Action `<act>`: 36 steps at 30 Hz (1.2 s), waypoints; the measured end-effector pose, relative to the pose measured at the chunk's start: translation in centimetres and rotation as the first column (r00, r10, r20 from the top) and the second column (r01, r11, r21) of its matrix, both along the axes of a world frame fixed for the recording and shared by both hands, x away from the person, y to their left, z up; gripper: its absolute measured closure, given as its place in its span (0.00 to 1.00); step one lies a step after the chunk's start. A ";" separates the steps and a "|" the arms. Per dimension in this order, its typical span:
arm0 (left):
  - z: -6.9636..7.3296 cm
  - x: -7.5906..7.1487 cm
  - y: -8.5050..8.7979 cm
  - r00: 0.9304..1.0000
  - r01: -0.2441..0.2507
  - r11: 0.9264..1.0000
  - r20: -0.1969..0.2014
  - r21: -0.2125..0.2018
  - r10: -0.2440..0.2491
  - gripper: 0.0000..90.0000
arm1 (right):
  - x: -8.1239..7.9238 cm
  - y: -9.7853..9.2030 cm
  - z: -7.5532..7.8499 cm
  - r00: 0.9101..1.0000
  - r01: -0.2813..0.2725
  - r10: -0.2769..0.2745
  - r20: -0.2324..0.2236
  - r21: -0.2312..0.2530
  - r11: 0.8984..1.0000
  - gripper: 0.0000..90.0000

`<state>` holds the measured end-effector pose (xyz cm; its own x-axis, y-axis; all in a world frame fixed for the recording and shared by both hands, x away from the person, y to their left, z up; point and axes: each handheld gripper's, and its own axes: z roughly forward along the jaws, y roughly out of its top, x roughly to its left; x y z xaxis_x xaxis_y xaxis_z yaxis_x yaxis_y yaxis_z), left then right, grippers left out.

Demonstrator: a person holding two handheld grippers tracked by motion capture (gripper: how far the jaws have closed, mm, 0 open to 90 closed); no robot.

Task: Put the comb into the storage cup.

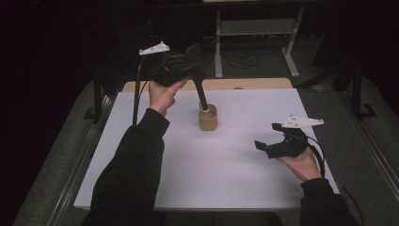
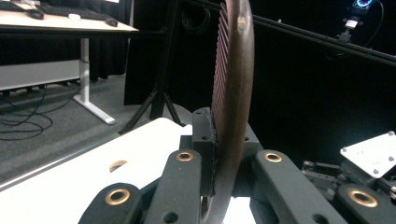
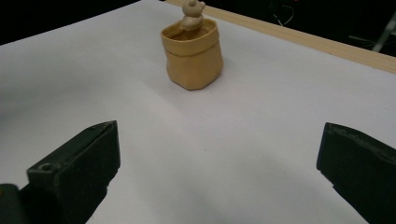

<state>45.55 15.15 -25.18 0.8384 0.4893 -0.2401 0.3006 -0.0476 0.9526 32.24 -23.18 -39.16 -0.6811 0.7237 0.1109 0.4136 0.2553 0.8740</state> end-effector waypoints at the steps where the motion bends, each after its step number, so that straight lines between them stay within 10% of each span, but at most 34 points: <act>1: -0.1 0.1 -0.1 1.000 -0.003 1.000 0.008 0.008 0.003 0.94 | -0.1 -0.2 -0.1 1.000 0.006 -0.006 0.000 0.003 1.000 0.00; 36: -3.5 1.1 -2.1 0.993 0.013 0.998 0.117 0.064 -0.020 0.94 | -2.9 -3.4 -1.8 0.997 0.072 -0.072 0.004 0.020 0.997 0.00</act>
<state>46.67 13.02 -28.71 0.8671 0.4862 -0.1086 0.1854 -0.1126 0.9762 29.38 -26.57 -40.91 -0.6277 0.7687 0.1230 0.4264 0.2073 0.8805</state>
